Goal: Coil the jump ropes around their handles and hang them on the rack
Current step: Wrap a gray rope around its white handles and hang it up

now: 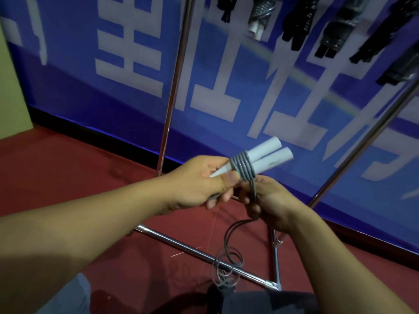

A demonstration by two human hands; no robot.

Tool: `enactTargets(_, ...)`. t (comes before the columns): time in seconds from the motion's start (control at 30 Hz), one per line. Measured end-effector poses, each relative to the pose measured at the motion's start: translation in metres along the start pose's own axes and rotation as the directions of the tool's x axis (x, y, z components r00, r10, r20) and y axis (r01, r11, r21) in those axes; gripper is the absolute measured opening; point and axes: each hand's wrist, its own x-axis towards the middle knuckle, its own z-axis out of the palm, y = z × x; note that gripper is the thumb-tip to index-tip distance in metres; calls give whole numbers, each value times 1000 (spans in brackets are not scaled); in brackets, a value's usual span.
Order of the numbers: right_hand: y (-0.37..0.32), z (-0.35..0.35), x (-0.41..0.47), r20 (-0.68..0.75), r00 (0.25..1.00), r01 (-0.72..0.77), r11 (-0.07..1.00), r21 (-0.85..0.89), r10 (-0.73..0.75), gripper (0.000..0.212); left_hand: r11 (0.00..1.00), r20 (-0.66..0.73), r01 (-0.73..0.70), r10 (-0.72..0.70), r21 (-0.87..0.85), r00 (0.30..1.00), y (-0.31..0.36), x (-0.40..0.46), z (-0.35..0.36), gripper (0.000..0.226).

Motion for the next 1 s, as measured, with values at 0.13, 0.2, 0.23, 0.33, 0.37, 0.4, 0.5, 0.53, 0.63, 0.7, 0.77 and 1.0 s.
enactTargets(0.13,-2,-3,2,-97,995,-22,995,96,32,31,994,-148,41,-56,-104,987,-2,4,-5,23)
enactTargets(0.2,-4,-4,2,-152,988,-9,987,158,34,36,980,-205,66,-104,-185,973,-2,8,-7,25)
enactTargets(0.23,-4,-5,3,-174,984,-5,982,188,38,38,967,-233,76,-134,-244,963,-1,9,-8,26)
enactTargets(0.33,-5,-7,2,-200,978,0,963,271,56,40,931,-294,95,-206,-352,934,2,14,-14,29)
enactTargets(0.37,-6,-9,2,-197,980,16,957,289,43,38,928,-304,106,-223,-358,926,2,15,-16,29)
enactTargets(0.4,-7,-10,1,-190,982,42,955,293,15,31,926,-314,116,-237,-358,920,1,16,-18,30)
enactTargets(0.5,-10,-13,-2,-195,978,116,961,250,-67,13,925,-340,146,-271,-351,901,-1,18,-20,30)
enactTargets(0.53,-9,-14,-3,-205,976,122,965,233,-74,13,926,-351,154,-279,-345,894,-3,19,-21,30)
enactTargets(0.63,-9,-14,-4,-219,972,122,976,178,-81,13,949,-410,199,-286,-244,866,-8,21,-24,29)
enactTargets(0.7,-11,-14,-5,-231,970,109,986,123,-78,16,960,-455,245,-280,-135,845,-13,22,-28,28)
enactTargets(0.77,-11,-12,-5,-247,967,82,995,63,-64,23,959,-480,276,-276,-73,833,-17,24,-30,26)
enactTargets(1.0,-13,-5,-6,-237,970,-76,992,-98,51,25,941,-519,339,-286,7,805,-28,28,-33,26)
